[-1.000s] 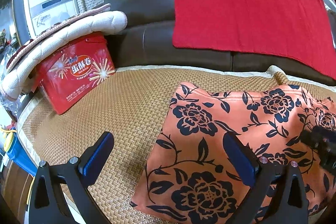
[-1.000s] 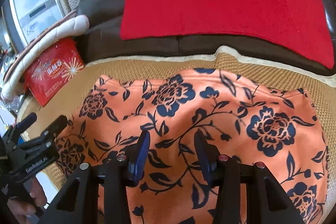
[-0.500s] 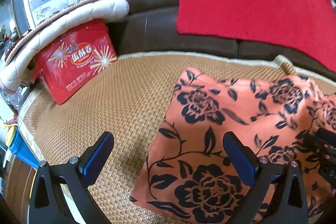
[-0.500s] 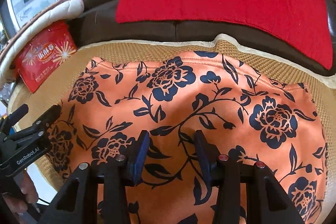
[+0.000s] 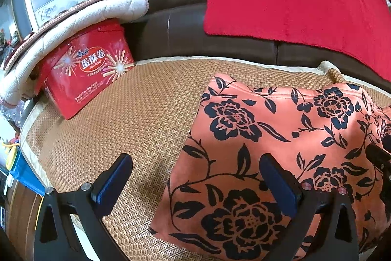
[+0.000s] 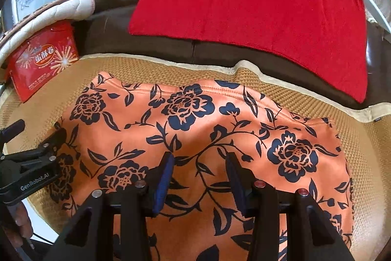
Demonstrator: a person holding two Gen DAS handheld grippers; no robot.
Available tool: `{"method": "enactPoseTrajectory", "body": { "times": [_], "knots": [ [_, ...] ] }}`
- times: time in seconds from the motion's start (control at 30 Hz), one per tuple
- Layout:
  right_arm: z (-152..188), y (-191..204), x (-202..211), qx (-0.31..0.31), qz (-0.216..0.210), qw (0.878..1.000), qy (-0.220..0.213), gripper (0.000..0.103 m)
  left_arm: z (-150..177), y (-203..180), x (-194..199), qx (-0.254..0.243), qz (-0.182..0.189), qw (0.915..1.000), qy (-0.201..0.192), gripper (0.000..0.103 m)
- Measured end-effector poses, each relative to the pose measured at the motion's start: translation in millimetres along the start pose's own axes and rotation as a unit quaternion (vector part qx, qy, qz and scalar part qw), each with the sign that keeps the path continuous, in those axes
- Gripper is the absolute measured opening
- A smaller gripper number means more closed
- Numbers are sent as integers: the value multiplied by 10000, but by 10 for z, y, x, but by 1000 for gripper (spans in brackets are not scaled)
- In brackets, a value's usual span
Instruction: Fold small clothes
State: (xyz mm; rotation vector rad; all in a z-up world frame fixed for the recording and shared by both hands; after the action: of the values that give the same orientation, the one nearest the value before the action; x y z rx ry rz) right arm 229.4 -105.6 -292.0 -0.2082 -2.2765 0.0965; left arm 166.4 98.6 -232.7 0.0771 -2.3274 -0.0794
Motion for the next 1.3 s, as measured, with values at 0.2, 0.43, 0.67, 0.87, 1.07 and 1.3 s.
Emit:
{"method": "enactPoseTrajectory", "body": {
  "times": [0.2,0.43,0.67,0.87,1.07,1.3],
  "knots": [
    [-12,-2,38,-12,-91,10000,-24,48,15,-24,4,63,-45,10000,15,103],
    [-11,24,62,11,-268,9996,11,48,-29,63,6,155,-177,9997,-114,103],
    [28,172,21,246,-308,9992,82,48,-57,239,-17,466,-334,9982,-159,103],
    [62,280,-24,408,-330,9985,174,48,-58,236,-17,409,-317,9985,-164,103],
    [57,322,-14,465,-320,9983,124,48,-56,240,-3,408,-312,9986,-156,103],
    [59,341,-7,539,-306,9980,136,48,-59,251,-1,397,-319,9986,-141,103]
  ]
}}
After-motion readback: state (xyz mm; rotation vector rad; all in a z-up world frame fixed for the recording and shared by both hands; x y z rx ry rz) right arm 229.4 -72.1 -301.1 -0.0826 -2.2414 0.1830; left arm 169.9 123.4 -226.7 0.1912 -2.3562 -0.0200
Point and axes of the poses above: each gripper's, at about its wrist camera, not at the fingertips, and x roughly against the way its jaws point, y to its left, z to its underside, the point moved 3 cm from there along -x, roughly the way its jaws point, and after that the axes turned 7 degrees about z, right-handed, at the moved point
